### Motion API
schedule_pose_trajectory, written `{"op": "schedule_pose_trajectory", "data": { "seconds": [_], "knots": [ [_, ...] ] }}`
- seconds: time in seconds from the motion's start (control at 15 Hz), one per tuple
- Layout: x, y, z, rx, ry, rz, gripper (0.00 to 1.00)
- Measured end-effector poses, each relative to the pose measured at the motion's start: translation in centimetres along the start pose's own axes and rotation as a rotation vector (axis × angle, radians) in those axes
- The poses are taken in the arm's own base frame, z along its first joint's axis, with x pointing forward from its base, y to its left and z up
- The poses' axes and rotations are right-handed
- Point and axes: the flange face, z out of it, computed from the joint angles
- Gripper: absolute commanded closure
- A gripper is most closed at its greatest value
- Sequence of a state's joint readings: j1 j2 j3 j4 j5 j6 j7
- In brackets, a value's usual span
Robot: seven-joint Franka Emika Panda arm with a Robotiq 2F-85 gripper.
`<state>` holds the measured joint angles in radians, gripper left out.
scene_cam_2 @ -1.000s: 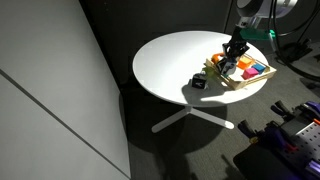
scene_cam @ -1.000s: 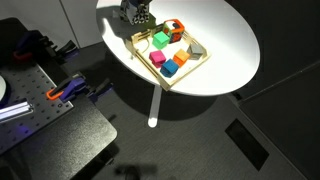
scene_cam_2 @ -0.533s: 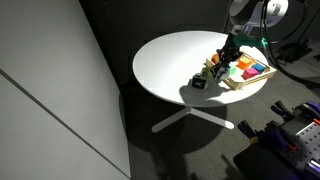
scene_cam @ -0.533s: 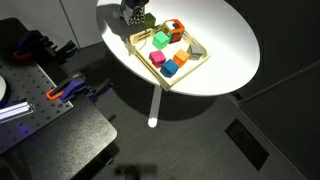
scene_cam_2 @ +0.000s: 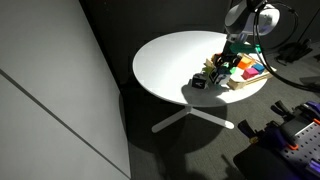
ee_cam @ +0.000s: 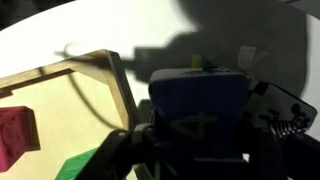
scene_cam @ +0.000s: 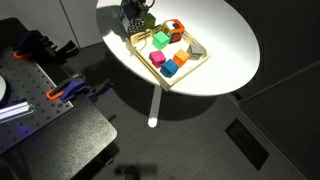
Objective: Put the black and white dice on the table
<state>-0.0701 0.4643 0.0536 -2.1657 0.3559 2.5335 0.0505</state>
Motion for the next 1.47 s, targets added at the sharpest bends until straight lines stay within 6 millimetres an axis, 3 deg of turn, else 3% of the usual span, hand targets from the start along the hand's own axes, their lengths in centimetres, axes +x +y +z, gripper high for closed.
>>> {"op": "schedule_pose_trajectory", "data": {
  "seconds": [0.27, 0.87, 1.47],
  "knots": [
    [0.3, 0.4, -0.6, 0.015, 0.009, -0.017, 0.0],
    [0.7, 1.3, -4.0, 0.065, 0.05, -0.03, 0.0],
    [-0.5, 3.5, -7.4, -0.112, 0.031, 0.011, 0.0]
  ]
}}
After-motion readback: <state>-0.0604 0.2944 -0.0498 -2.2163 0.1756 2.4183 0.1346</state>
